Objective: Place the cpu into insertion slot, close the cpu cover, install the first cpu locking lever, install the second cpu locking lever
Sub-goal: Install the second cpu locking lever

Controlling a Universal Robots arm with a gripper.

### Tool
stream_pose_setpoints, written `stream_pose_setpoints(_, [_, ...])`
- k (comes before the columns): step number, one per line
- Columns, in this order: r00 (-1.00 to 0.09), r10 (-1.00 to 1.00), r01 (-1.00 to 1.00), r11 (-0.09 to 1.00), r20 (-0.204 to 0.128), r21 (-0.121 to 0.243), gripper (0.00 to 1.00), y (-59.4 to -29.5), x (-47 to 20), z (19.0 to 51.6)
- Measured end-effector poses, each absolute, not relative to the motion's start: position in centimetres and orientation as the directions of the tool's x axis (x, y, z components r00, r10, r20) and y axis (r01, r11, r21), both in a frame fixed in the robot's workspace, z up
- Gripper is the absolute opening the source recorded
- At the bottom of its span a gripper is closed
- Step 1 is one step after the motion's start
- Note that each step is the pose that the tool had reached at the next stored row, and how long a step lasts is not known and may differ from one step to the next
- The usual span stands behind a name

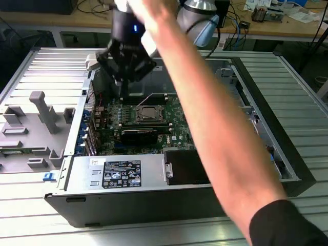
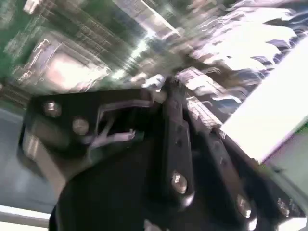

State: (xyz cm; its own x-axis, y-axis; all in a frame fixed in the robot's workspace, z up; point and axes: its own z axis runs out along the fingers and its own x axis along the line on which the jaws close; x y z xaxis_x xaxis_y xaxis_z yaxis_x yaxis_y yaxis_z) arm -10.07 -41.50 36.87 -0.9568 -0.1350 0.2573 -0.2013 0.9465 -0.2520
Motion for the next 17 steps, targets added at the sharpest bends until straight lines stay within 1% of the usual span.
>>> stream_pose_setpoints(1, [-0.951, -0.125, -0.207, 0.937, 0.283, -0.281, 0.11, -41.33, -9.97, 38.71])
stream_pose_setpoints(2, [-0.948, -0.120, -0.210, 0.932, 0.295, -0.296, 0.11, -41.09, -9.81, 39.60])
stream_pose_setpoints(17, [-0.948, -0.120, -0.210, 0.932, 0.295, -0.296, 0.11, -41.09, -9.82, 39.61])
